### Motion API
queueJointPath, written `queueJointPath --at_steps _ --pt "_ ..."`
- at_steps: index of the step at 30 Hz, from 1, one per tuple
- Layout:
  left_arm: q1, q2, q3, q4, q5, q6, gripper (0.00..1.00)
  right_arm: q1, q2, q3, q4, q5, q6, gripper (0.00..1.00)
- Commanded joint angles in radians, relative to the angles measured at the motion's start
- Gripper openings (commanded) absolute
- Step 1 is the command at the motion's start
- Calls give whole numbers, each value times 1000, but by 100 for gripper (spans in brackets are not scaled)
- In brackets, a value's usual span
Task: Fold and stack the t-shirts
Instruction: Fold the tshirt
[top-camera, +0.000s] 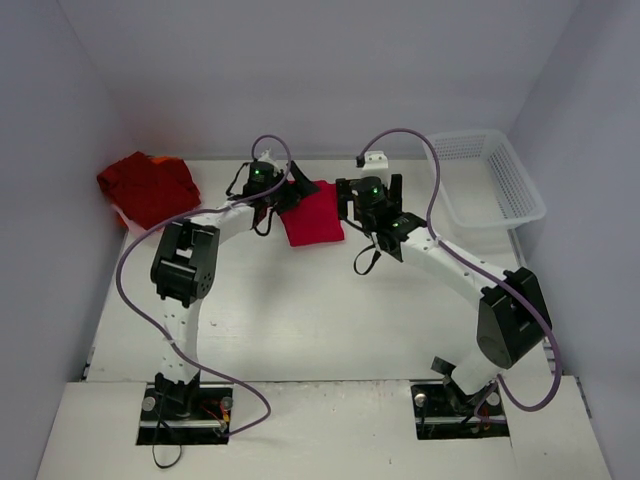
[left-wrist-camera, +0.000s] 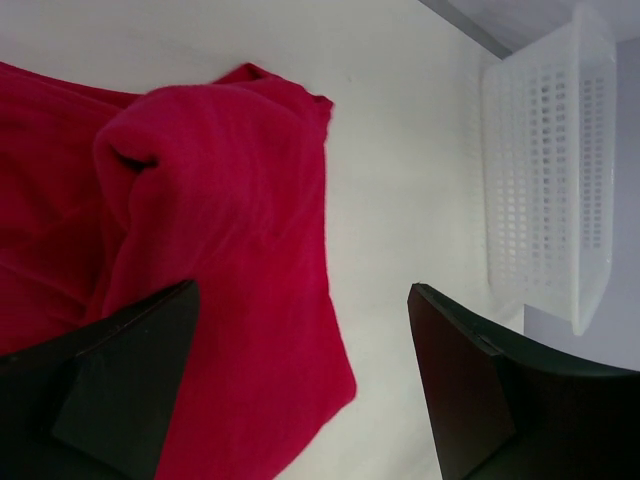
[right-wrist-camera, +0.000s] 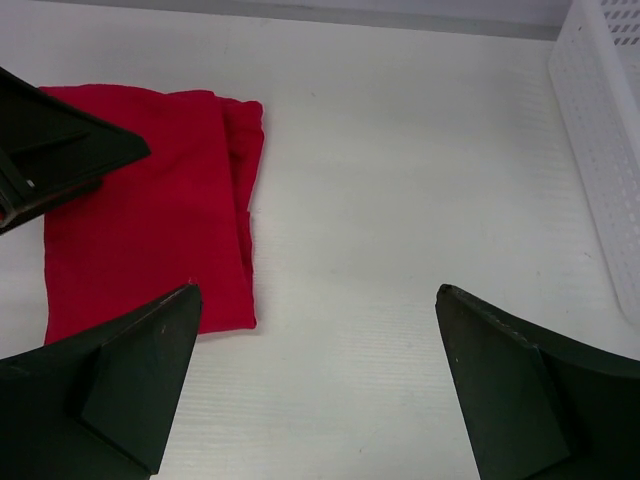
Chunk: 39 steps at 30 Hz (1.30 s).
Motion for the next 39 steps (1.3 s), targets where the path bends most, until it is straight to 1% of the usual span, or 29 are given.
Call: queueJointPath --at_steps 1,7,11,14,19,24,27,30,35,39 --pt "49 -18 36 27 -30 14 80 -6 -58 0 41 19 4 100" --pt "69 1 27 27 -30 27 80 -4 -48 -5 41 10 12 100" --pt "69 15 36 62 -5 1 80 -4 -48 -17 41 16 12 100" --pt "66 -28 27 82 -10 -4 80 -4 -49 -20 41 21 9 100" --pt "64 -123 4 69 -19 8 80 -6 -36 -13 39 13 15 100" --pt "64 -225 10 -40 -64 51 80 -4 -22 -17 41 -16 41 100" --pt "67 -246 19 -118 -113 85 80 -4 -23 -19 39 -27 44 100" --pt "70 -236 1 -151 -127 84 80 -4 -23 -19 39 -44 50 100" --pt "72 -197 -58 -126 -121 44 80 -4 -23 -5 38 -70 58 100" --pt "70 -199 -105 -99 -127 38 80 -4 4 10 41 -81 50 100"
